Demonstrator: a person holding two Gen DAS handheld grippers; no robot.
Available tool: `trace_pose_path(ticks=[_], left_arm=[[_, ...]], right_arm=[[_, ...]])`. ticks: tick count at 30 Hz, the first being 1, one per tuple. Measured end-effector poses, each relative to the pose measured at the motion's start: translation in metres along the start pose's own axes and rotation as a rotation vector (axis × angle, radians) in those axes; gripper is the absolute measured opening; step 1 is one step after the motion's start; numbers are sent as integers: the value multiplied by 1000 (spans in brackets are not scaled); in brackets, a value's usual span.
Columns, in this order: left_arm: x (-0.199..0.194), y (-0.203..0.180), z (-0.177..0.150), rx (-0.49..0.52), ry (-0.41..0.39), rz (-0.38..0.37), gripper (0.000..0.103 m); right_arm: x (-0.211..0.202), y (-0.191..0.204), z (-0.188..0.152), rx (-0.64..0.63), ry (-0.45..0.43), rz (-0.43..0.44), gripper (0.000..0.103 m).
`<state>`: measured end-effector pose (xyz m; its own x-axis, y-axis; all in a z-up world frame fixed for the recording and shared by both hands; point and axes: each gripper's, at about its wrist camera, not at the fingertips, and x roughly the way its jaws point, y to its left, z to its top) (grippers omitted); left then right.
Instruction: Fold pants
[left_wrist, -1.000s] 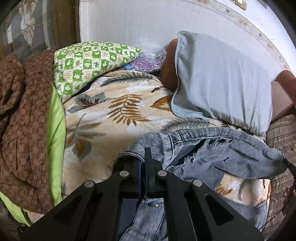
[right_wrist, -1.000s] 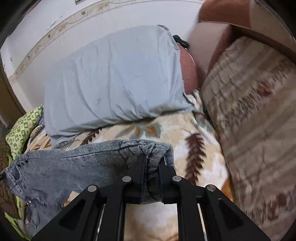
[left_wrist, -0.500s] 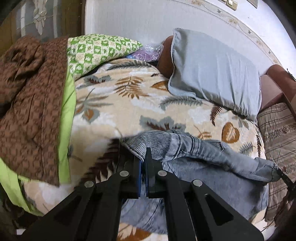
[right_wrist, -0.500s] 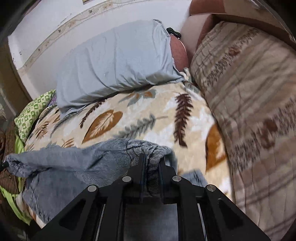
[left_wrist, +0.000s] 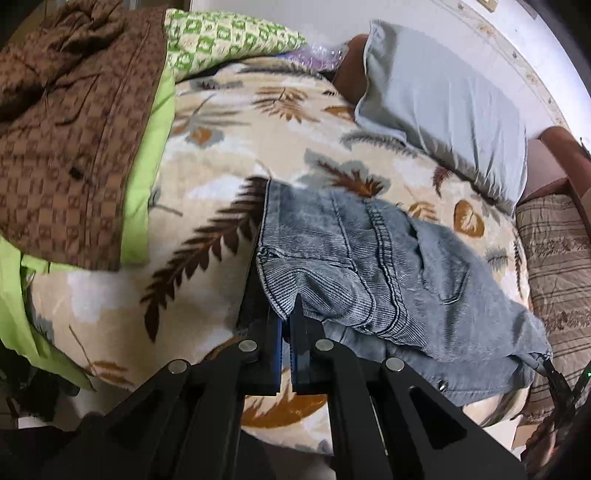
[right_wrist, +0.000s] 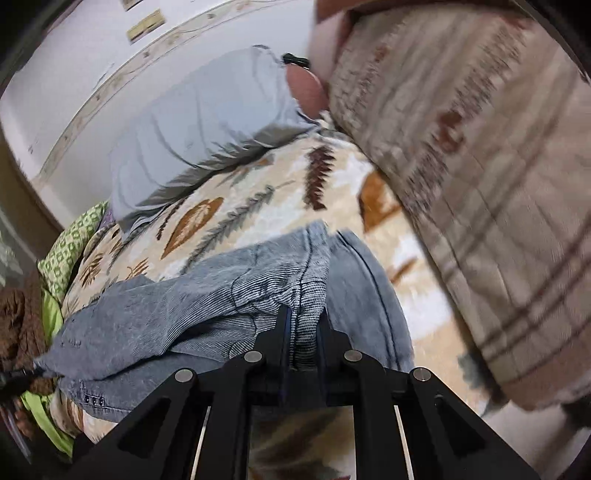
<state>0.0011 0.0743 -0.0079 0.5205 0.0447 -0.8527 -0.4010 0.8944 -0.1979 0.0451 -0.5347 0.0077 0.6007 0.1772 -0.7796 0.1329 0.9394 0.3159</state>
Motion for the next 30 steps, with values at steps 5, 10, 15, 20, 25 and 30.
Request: trace_pose_path(ticks=[5, 10, 15, 20, 25, 30], left_arm=[[27, 6, -16, 5, 78, 45, 2], [24, 11, -19, 5, 90, 37, 8], [-5, 24, -27, -24, 125, -36, 17], [-19, 22, -29, -113, 124, -185, 52], [7, 8, -20, -177, 188, -255, 52], [26, 1, -22, -215, 239, -294, 52]], right_arm=[[22, -21, -18, 44, 63, -66, 12], [19, -19, -24, 65, 77, -98, 17], [-21, 6, -21, -31, 48, -201, 23], [-42, 58, -30, -83, 22, -48, 54], [20, 106, -52, 37, 211, 231, 54], [68, 135, -72, 122, 334, 294, 54]])
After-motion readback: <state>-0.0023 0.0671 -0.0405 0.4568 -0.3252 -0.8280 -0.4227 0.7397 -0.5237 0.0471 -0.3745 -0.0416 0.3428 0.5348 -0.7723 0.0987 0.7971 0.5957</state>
